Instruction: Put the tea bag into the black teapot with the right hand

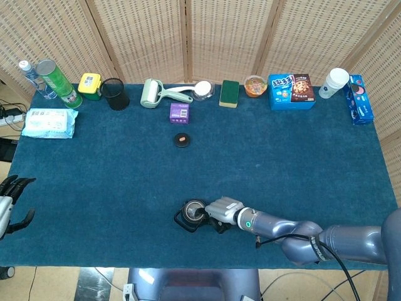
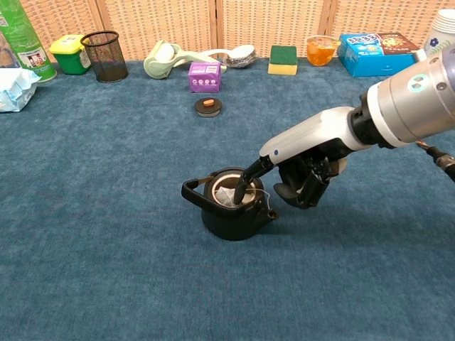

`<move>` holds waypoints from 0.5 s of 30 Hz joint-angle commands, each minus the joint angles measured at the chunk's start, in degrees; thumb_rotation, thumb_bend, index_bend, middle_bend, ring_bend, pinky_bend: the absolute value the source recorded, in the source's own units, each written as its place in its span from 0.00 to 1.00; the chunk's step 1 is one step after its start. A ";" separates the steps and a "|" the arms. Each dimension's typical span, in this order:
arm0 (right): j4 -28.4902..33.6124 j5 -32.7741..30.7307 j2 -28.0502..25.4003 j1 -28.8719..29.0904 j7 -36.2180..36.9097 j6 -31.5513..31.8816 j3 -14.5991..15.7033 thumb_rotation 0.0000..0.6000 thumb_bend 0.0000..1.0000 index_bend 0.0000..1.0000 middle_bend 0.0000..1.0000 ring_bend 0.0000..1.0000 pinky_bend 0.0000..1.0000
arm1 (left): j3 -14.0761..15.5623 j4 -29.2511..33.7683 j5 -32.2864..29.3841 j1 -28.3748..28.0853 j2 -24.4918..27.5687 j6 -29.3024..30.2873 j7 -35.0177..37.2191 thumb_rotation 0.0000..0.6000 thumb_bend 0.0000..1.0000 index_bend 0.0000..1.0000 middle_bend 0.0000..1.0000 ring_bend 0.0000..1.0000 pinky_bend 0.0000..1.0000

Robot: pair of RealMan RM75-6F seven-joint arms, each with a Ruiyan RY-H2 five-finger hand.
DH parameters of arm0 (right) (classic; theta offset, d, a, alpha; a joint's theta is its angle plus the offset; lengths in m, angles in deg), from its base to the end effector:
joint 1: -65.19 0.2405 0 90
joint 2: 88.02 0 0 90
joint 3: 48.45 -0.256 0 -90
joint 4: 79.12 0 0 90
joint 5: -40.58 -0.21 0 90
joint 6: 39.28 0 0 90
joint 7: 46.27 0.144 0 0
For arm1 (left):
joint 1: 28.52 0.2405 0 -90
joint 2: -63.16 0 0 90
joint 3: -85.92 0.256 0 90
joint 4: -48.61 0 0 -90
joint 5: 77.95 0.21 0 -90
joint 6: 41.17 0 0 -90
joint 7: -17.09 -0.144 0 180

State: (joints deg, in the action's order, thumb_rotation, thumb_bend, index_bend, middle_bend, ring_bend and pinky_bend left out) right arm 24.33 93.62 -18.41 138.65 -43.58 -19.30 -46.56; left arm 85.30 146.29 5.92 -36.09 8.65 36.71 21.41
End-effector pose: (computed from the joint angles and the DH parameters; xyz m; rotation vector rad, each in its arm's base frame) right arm -0.0618 -0.3065 -0.0106 2.5067 -1.3208 0.4422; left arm -0.3112 0.1852 0.1849 -1.4525 -1.0100 -0.8166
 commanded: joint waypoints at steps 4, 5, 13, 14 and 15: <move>2.06 0.39 -1.93 -0.02 -0.15 0.71 -0.42 1.00 0.89 0.13 1.00 1.00 1.00 | -0.01 0.00 0.09 -0.03 -0.08 0.01 0.12 1.00 0.45 0.16 0.18 0.08 0.16; 2.45 0.51 -2.27 -0.11 -0.17 0.98 -0.53 1.00 0.89 0.13 1.00 1.00 1.00 | -0.01 0.00 0.12 -0.04 -0.11 -0.01 0.13 1.00 0.45 0.16 0.18 0.08 0.16; 7.54 3.82 -8.32 -4.01 1.97 4.64 -2.89 1.00 0.88 0.14 1.00 1.00 1.00 | 0.21 0.18 0.19 -0.29 -0.84 -0.65 -0.30 1.00 0.45 0.16 0.18 0.08 0.16; 7.77 4.43 -8.95 -4.89 2.66 5.19 -3.29 1.00 0.87 0.14 1.00 1.00 1.00 | 0.21 0.22 0.16 -0.28 -0.93 -0.63 -0.41 1.00 0.45 0.16 0.18 0.08 0.16; 7.94 5.44 -9.58 -6.00 3.49 5.73 -3.77 1.00 0.87 0.14 1.00 1.00 1.00 | 0.23 0.28 0.09 -0.29 -1.02 -0.70 -0.53 1.00 0.45 0.16 0.18 0.08 0.16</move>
State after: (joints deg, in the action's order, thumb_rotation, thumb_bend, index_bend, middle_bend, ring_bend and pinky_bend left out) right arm 31.47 97.48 -26.82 134.43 -41.54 -14.82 -49.30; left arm 85.52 146.55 6.04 -36.38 7.67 36.04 20.92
